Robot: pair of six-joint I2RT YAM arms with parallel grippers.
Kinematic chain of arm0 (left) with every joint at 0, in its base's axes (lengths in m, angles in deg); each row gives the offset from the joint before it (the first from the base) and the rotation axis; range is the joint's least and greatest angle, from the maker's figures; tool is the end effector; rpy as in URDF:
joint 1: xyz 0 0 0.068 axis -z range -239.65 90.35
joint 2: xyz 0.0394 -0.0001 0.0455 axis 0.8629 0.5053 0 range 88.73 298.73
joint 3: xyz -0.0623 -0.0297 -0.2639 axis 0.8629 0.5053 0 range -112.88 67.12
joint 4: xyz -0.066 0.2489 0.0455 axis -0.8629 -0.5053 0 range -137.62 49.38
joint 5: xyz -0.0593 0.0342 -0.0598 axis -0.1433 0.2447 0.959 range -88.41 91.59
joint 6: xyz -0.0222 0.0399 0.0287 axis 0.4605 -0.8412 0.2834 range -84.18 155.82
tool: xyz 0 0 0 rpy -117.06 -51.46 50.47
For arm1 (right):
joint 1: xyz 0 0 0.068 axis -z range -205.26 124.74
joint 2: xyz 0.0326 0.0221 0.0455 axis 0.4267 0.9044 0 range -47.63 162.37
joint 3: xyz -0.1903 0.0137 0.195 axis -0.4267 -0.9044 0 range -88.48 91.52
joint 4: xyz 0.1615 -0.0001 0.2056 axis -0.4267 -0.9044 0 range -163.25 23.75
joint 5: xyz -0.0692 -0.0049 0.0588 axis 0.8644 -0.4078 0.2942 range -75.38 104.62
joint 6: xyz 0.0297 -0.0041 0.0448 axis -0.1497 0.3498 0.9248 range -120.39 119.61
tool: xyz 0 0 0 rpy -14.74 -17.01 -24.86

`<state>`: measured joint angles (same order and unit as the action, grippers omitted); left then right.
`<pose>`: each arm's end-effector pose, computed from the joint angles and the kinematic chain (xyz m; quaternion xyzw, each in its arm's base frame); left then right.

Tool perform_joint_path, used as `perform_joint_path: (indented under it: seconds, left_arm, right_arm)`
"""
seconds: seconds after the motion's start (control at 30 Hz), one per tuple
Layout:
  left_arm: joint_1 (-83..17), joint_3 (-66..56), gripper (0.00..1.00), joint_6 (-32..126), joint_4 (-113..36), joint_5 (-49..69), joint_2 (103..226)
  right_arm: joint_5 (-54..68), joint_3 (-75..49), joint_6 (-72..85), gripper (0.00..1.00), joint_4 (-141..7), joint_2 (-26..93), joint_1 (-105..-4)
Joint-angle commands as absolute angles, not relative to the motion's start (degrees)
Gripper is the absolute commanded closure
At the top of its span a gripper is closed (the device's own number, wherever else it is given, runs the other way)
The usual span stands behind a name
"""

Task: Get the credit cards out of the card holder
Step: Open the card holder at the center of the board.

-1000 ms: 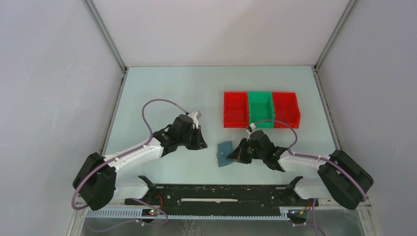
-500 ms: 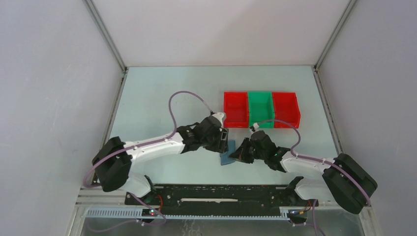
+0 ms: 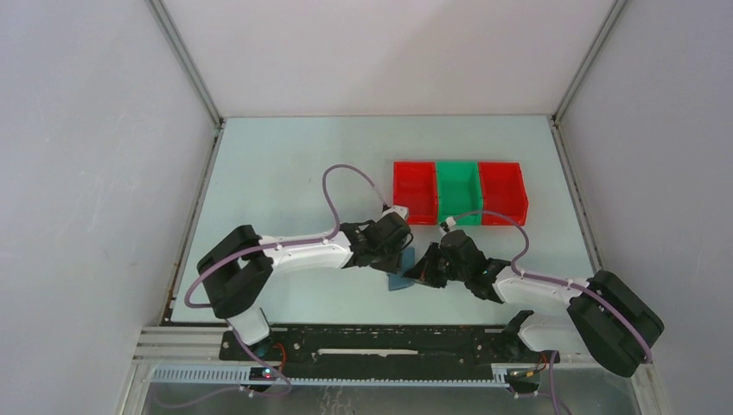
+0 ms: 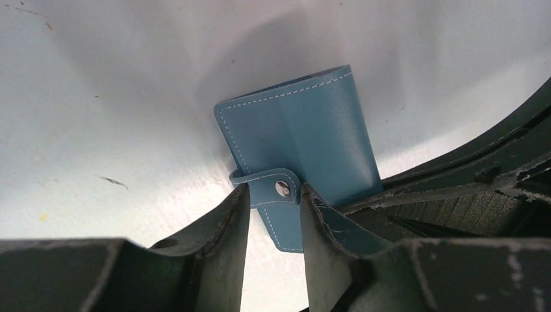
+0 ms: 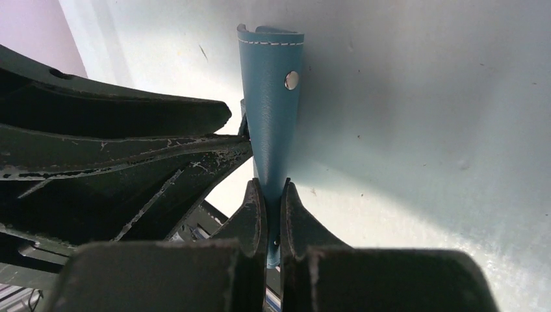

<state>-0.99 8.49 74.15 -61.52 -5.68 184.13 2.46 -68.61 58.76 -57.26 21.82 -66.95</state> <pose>0.1785 -0.2842 0.1853 0.1518 0.9466 -0.1677 0.2297 0.1552 0.1482 0.1423 0.0933 0.8996 0.3817 0.1906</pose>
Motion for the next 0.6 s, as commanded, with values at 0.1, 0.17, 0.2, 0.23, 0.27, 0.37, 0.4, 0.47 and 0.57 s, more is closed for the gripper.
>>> perform_joint_path:
  seconds: [0.1,0.17,0.2,0.23,0.27,0.37,0.4,0.47,0.57]
  left_arm:
    - [-0.67,5.97,0.63,75.77,-62.04,-8.80,185.95]
    - [-0.67,5.75,0.69,75.73,-62.02,-9.43,186.25]
    - [-0.67,5.63,0.74,75.72,-62.04,-9.71,186.36]
    - [-0.67,5.45,0.83,75.60,-62.06,-10.00,186.45]
    - [-0.67,5.29,0.93,75.52,-62.35,-10.39,186.58]
    - [-0.72,4.72,1.00,75.18,-63.96,-12.29,186.22]
    - [-0.73,4.86,1.00,75.00,-64.21,-12.92,185.69]
    - [-1.01,5.42,1.00,74.96,-64.54,-13.62,184.10]
    - [-2.14,7.48,1.00,76.06,-64.46,-12.51,181.35]
  right_arm:
    - [3.81,-67.48,58.80,1.00,-57.64,20.31,-66.96]
    - [3.81,-67.48,58.85,1.00,-57.49,20.35,-66.92]
    - [3.81,-67.48,58.87,1.00,-57.47,20.39,-66.91]
    - [3.81,-67.48,58.88,1.00,-57.46,20.40,-66.94]
    - [3.81,-67.48,58.86,1.00,-57.51,20.40,-66.92]
    - [3.93,-67.48,58.78,1.00,-58.12,20.25,-66.89]
    - [4.03,-67.48,58.76,1.00,-58.41,20.08,-66.91]
    - [4.28,-67.54,58.51,1.00,-59.11,19.67,-66.92]
    - [4.65,-67.90,58.32,1.00,-59.98,18.90,-66.85]
